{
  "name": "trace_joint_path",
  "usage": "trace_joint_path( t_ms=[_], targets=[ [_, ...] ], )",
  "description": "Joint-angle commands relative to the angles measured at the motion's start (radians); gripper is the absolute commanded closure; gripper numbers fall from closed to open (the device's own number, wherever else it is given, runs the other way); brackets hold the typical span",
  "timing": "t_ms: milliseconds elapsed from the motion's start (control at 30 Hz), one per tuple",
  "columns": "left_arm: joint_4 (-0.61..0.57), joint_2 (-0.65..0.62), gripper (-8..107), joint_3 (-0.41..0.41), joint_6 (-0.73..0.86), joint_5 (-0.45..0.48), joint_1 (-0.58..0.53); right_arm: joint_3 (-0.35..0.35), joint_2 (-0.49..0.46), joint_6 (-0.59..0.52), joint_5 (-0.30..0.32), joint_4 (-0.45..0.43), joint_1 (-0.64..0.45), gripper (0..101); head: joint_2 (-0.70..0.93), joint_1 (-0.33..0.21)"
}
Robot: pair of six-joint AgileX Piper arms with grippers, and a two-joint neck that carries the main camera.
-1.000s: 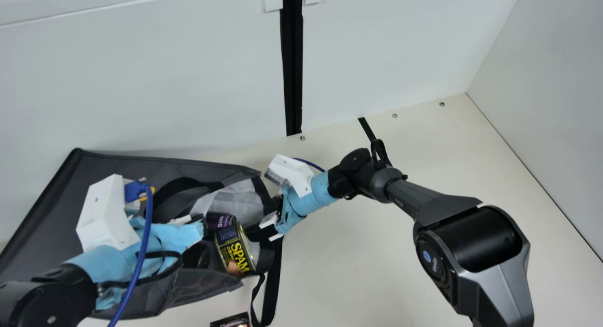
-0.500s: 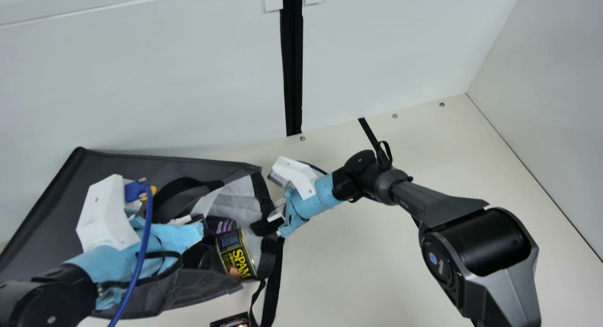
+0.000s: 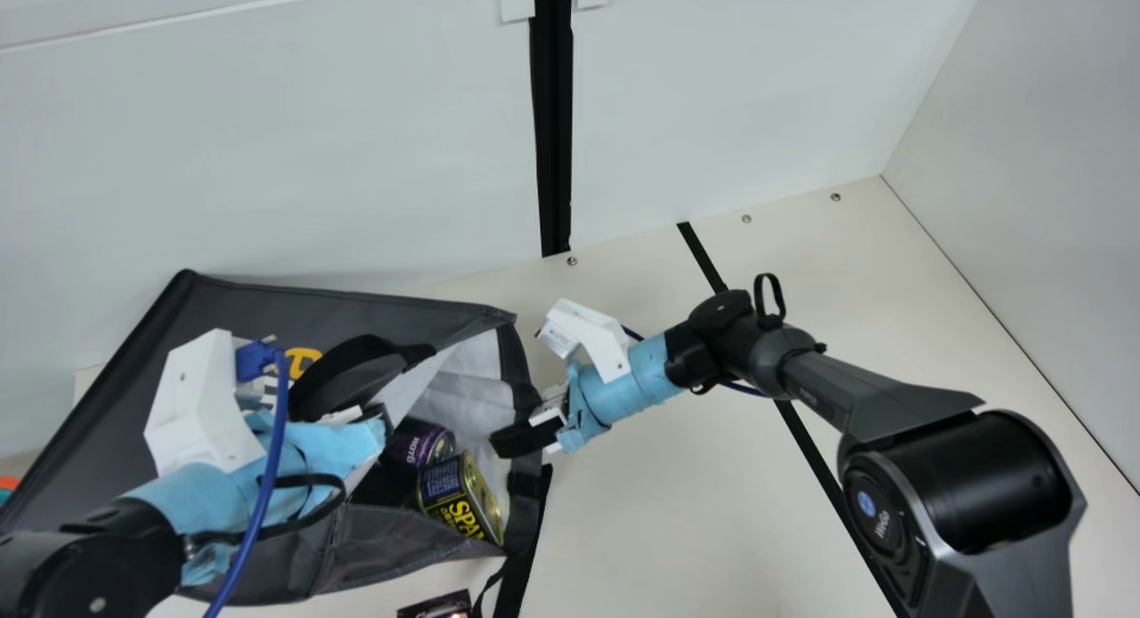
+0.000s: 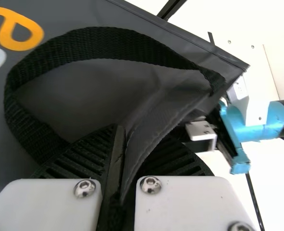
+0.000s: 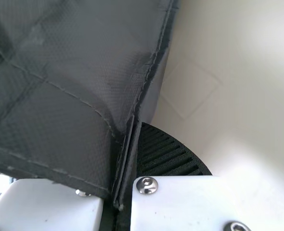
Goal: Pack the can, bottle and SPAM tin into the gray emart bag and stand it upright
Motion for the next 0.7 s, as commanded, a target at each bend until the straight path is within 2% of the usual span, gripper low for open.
trace_joint_path(
  t_ms=[0,300,667],
  targets=[
    [0.0,-0.018,107,0.012,0.004,0.002,0.003,0.012,-0.016,0.003,0.021,0.011,-0.012,101,-0.001,-0.023],
    [0.001,-0.017,107,-0.029,0.028,0.003,0.021,0.1,-0.097,0.011,0.029,0.098,-0.01,101,-0.001,-0.023],
    [0.005,-0.034,107,-0.111,0.094,0.053,0.049,0.163,-0.213,0.076,0.029,0.201,0.0,101,-0.001,-0.023]
  ],
)
